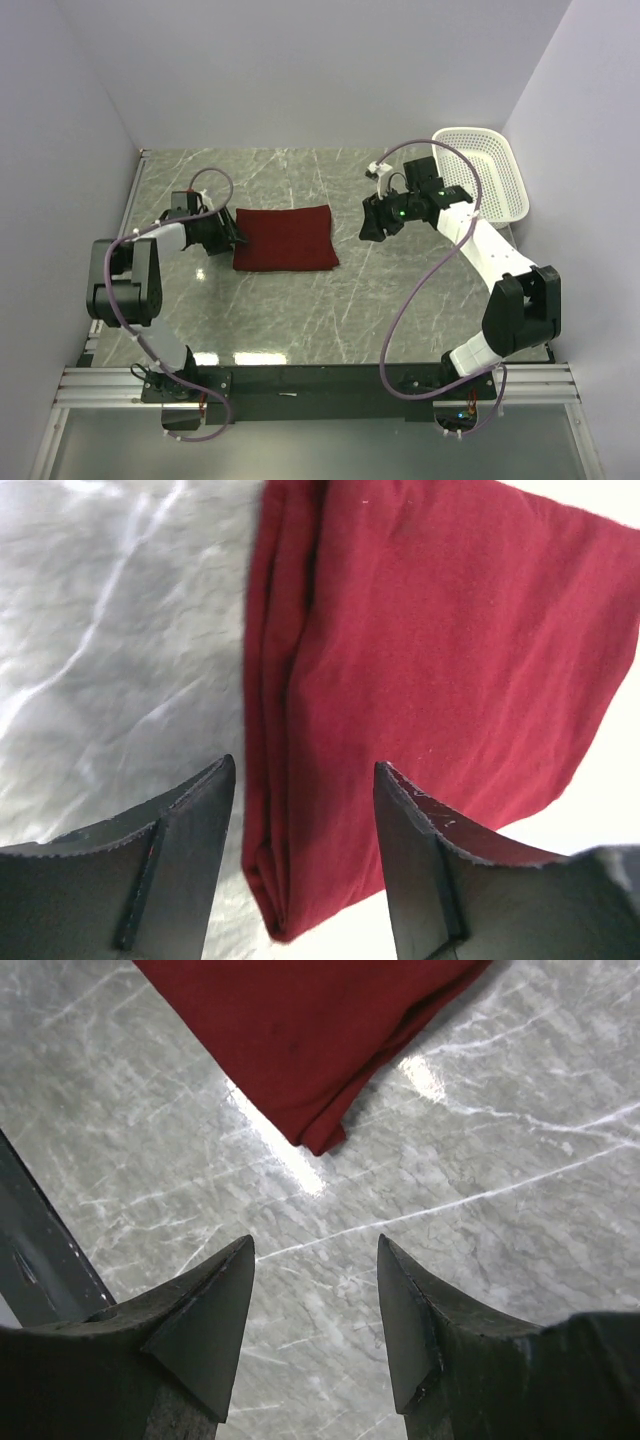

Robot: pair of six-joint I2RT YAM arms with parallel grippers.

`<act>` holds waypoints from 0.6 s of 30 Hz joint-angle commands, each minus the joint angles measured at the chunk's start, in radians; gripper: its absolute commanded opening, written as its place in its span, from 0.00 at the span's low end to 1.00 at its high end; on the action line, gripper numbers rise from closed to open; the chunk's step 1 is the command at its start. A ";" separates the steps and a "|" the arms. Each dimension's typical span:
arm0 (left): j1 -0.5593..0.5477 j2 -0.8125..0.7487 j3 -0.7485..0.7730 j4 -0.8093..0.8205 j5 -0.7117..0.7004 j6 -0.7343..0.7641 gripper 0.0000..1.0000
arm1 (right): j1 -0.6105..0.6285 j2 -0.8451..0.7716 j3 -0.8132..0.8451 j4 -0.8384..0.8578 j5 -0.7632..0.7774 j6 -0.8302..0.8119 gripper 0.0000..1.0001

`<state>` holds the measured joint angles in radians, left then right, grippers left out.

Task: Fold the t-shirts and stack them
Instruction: Neatly place the folded tshirt to the corner

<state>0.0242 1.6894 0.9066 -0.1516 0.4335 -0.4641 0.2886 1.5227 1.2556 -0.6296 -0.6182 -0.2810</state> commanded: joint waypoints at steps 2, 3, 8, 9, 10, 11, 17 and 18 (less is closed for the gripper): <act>0.000 0.059 0.048 -0.025 0.111 0.058 0.62 | -0.023 -0.016 0.016 0.042 -0.060 -0.007 0.59; 0.000 0.072 0.049 -0.025 0.114 0.059 0.59 | -0.028 -0.015 0.016 0.042 -0.064 -0.007 0.59; -0.007 0.137 0.063 -0.039 0.122 0.070 0.49 | -0.037 -0.022 0.005 0.050 -0.086 -0.003 0.59; -0.009 0.141 0.069 -0.039 0.125 0.070 0.42 | -0.039 -0.024 0.005 0.051 -0.086 -0.003 0.59; -0.009 0.139 0.072 -0.037 0.125 0.067 0.38 | -0.040 -0.024 0.005 0.051 -0.087 -0.003 0.59; -0.009 0.135 0.077 -0.034 0.123 0.064 0.34 | -0.043 -0.022 0.004 0.051 -0.090 -0.001 0.59; 0.054 0.125 0.146 -0.065 0.100 0.070 0.01 | -0.060 -0.010 0.004 0.041 -0.101 -0.006 0.59; 0.098 0.130 0.162 -0.066 0.103 0.068 0.01 | -0.062 -0.009 0.004 0.041 -0.104 -0.006 0.59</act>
<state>0.0433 1.8141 1.0050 -0.2089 0.5522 -0.4122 0.2375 1.5227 1.2560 -0.6132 -0.6983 -0.2813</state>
